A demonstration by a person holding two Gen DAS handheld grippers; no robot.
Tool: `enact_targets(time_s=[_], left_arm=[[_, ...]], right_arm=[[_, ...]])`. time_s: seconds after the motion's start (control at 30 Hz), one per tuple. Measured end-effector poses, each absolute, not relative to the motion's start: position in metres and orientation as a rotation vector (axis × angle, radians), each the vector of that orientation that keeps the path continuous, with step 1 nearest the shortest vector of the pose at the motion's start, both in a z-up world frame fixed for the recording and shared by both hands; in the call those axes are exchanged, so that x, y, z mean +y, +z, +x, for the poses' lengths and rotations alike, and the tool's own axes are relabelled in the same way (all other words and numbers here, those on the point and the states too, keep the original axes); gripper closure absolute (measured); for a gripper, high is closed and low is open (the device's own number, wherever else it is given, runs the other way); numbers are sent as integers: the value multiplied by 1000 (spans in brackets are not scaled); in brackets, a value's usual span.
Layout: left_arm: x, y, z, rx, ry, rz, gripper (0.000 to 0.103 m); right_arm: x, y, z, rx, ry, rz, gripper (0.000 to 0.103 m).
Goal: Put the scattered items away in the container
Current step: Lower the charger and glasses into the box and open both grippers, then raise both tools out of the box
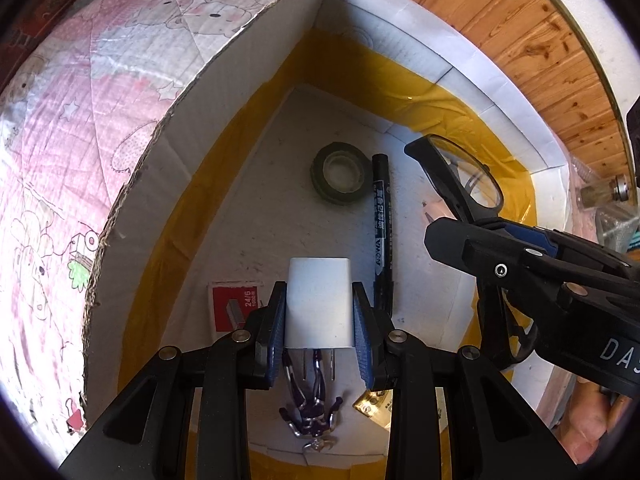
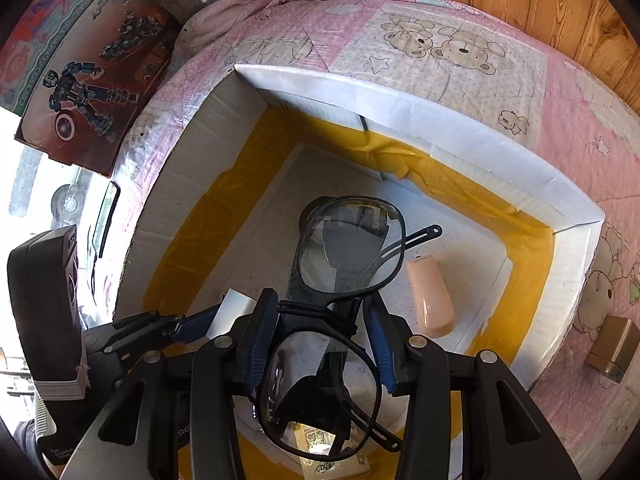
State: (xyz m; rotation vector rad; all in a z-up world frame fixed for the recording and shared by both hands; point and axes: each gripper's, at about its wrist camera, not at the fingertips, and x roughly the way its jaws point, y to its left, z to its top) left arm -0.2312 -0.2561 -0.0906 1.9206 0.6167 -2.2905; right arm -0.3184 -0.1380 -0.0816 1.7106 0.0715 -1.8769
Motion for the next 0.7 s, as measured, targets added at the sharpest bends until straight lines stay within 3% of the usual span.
enact_targets(time_s=[0.37,0.5,0.7], left_arm=[[-263,-101,-235,666,-2233,1972,71],[-264,-98,-234,664,-2233,1966,59],[-261,-87,-227,620,-2257,1954,58]], right_arm=[[-139,-99,-330,70,-1888,1791,56],[-140,-99,-329,70,-1890,1787,53],[-140,-93,-323,74,-1883,1767,52]])
